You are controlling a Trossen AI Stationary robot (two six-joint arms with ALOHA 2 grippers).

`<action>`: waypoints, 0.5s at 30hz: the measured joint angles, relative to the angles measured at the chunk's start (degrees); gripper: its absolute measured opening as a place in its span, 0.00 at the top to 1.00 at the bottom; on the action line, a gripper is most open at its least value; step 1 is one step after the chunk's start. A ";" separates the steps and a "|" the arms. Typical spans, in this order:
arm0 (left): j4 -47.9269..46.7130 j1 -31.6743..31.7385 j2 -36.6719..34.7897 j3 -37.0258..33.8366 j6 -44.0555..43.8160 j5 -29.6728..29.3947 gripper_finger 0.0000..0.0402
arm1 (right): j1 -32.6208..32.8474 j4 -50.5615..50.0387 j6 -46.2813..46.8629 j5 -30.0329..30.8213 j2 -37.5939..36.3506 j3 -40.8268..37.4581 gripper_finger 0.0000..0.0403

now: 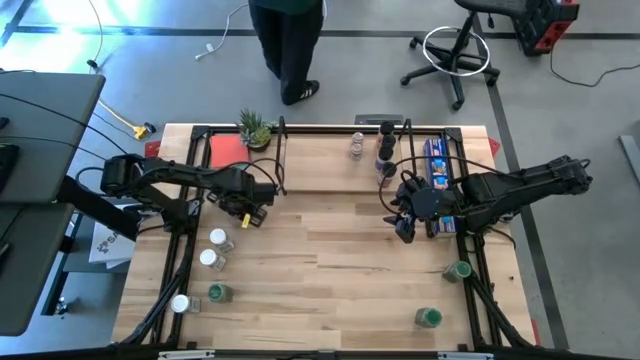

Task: Shelf spices
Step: Put the brown seasoning bottle on the shelf, aligned with the other brown seasoning bottle

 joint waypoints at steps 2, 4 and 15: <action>0.07 -0.37 0.00 0.00 0.15 0.57 0.73 | 0.00 0.02 -0.03 0.00 0.00 0.00 0.35; 0.07 -0.85 0.00 0.00 0.15 1.36 0.78 | 0.00 0.02 -0.07 0.00 0.00 0.00 0.35; -8.72 -1.92 -0.64 5.45 8.57 4.00 0.89 | 0.00 0.04 -0.20 0.00 0.00 0.00 0.35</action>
